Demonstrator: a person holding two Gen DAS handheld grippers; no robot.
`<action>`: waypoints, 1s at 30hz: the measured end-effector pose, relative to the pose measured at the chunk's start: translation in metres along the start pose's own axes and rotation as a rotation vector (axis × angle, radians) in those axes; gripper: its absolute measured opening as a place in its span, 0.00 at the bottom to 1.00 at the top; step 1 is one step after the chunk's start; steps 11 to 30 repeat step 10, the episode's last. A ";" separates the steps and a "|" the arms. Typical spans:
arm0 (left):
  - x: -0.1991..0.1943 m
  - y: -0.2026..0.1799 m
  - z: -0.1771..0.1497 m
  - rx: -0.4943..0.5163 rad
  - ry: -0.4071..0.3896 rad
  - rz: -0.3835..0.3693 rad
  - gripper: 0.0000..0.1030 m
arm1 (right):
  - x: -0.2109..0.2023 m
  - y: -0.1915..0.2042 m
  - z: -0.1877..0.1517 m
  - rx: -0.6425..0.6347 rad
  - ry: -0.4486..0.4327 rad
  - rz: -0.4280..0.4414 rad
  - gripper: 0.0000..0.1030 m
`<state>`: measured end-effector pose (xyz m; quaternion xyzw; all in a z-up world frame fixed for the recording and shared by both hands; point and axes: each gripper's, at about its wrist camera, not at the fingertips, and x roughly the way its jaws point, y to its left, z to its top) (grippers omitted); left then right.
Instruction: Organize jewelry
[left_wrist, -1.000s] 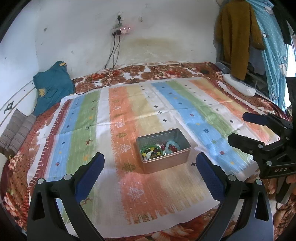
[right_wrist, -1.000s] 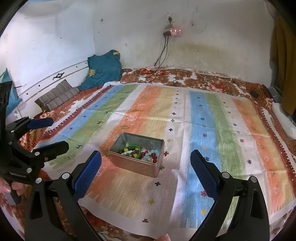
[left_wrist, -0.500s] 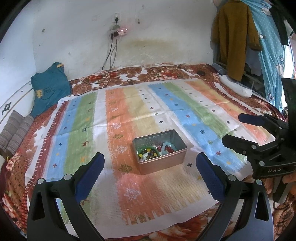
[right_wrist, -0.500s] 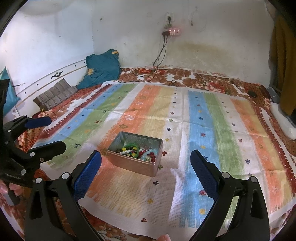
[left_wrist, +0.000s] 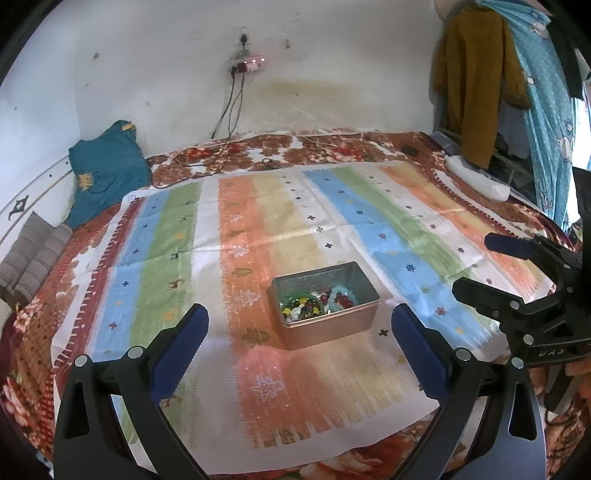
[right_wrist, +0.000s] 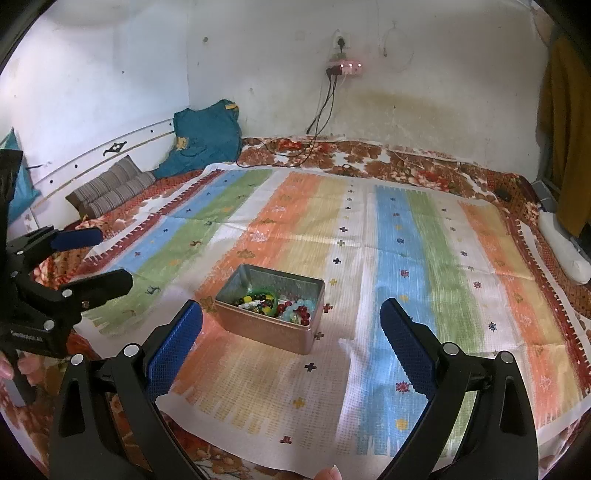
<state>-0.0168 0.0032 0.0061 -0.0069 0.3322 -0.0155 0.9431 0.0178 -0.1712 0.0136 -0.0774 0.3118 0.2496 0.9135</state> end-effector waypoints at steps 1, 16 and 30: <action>0.000 0.000 0.000 -0.001 -0.002 -0.008 0.94 | 0.001 -0.001 0.000 0.002 0.003 0.000 0.95; -0.003 -0.004 -0.001 0.001 -0.018 -0.012 0.94 | 0.000 -0.002 -0.002 0.006 -0.003 -0.003 0.95; -0.003 -0.004 -0.001 0.001 -0.018 -0.012 0.94 | 0.000 -0.002 -0.002 0.006 -0.003 -0.003 0.95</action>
